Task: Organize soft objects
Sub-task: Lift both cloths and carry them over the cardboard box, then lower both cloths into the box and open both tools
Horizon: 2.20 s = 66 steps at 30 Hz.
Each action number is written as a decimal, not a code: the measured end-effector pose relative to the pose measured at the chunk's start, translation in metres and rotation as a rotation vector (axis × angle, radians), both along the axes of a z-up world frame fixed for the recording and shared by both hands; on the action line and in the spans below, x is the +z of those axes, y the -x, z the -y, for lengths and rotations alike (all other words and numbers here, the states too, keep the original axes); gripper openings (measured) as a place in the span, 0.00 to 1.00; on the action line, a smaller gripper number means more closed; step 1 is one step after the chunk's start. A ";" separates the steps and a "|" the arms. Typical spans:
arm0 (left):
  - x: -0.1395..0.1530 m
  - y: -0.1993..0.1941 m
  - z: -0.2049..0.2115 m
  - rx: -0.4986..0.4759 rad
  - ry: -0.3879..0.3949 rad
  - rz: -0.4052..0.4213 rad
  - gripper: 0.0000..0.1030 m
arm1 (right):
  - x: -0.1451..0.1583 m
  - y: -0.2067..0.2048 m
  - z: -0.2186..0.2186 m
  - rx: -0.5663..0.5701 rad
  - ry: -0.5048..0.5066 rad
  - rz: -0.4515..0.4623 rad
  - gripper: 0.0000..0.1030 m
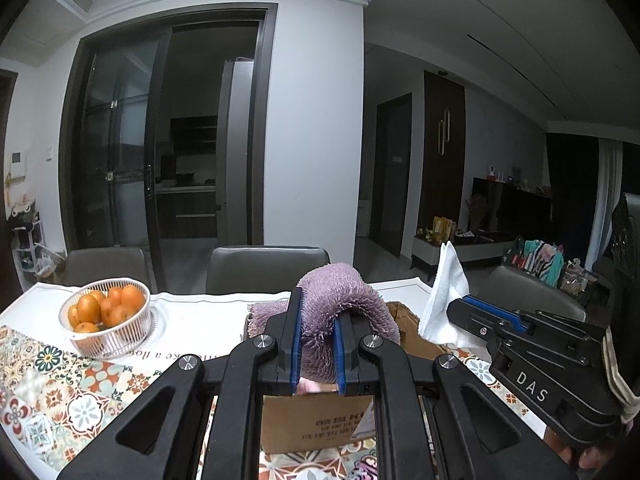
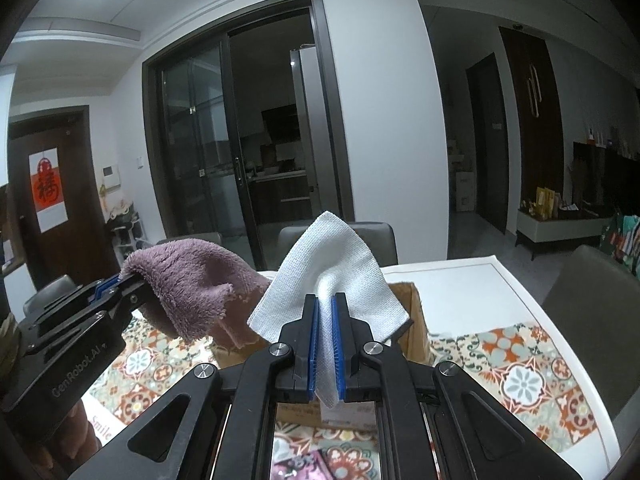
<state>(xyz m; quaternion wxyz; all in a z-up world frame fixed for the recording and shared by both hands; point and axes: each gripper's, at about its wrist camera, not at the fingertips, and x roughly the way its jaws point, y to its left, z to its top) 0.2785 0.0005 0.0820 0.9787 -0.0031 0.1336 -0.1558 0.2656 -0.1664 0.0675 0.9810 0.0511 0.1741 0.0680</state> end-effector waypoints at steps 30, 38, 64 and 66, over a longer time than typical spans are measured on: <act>-0.071 -0.095 0.037 -0.047 -0.102 -0.199 0.37 | -0.058 -0.103 0.014 -0.004 0.012 -0.220 0.14; -0.071 -0.095 0.038 -0.019 -0.144 -0.222 0.68 | -0.060 -0.099 0.020 -0.036 0.004 -0.227 0.35; -0.040 -0.111 0.047 0.051 -0.236 -0.444 0.79 | -0.028 -0.096 0.034 -0.132 -0.035 -0.290 0.42; -0.034 -0.099 0.044 0.046 -0.224 -0.420 0.79 | -0.025 -0.088 0.033 -0.129 -0.036 -0.286 0.42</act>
